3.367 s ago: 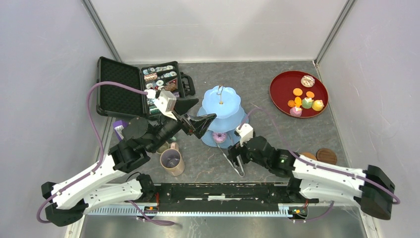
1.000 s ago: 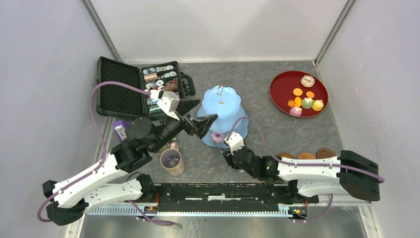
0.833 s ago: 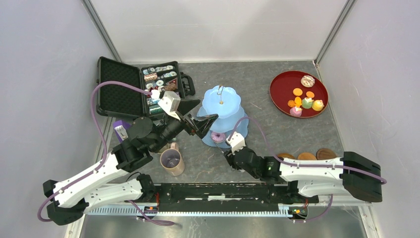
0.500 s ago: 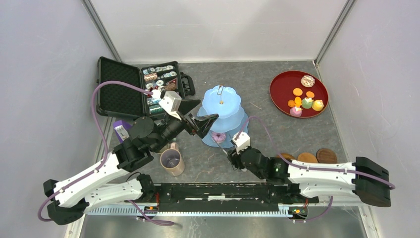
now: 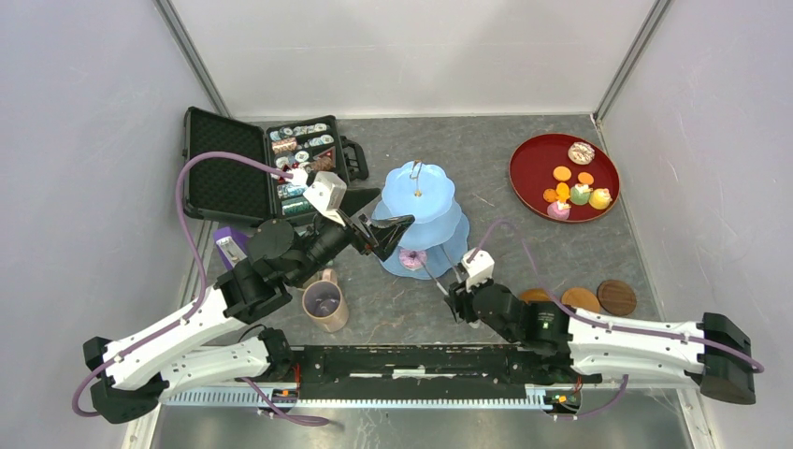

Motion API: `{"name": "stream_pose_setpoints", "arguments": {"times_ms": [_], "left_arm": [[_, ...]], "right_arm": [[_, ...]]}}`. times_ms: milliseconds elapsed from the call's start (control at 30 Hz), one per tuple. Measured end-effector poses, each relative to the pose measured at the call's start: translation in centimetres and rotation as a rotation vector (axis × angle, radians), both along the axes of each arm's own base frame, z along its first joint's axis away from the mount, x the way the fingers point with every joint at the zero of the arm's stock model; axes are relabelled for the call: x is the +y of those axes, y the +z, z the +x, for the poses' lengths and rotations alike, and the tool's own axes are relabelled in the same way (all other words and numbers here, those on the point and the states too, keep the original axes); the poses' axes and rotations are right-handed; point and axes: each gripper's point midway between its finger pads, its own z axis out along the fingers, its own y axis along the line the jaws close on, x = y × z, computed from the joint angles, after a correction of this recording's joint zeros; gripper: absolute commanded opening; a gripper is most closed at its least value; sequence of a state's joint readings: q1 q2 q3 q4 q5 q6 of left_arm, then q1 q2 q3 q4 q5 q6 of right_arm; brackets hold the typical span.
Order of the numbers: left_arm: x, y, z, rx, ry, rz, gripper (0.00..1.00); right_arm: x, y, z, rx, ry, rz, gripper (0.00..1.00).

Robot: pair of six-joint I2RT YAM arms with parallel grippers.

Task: Serve the afternoon tea

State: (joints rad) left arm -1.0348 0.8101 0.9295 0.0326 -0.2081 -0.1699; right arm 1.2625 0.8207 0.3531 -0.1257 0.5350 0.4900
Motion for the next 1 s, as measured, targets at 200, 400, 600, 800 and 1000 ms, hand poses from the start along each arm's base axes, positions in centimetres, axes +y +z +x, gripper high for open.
{"name": "stream_pose_setpoints", "arguments": {"times_ms": [200,400,600,800,1000], "left_arm": [[0.0,0.0,0.0,0.000,0.000,0.000,1.00],[0.0,0.0,0.0,0.000,0.000,0.000,1.00],[0.0,0.0,0.0,0.000,0.000,-0.001,1.00],[0.2,0.3,-0.2,-0.006,-0.002,-0.010,1.00],[0.4,0.5,-0.3,-0.009,-0.002,-0.014,1.00]], "right_arm": [[-2.5,0.4,0.3,0.003,-0.100,0.011,0.56],[-5.6,0.2,0.8,0.005,-0.230,-0.061,0.52],[-8.6,1.9,3.3,-0.010,-0.409,-0.150,0.50],[-13.2,3.4,7.6,-0.015,-0.580,-0.255,0.50],[-17.1,7.0,13.0,0.000,-0.703,-0.241,0.49]]}}
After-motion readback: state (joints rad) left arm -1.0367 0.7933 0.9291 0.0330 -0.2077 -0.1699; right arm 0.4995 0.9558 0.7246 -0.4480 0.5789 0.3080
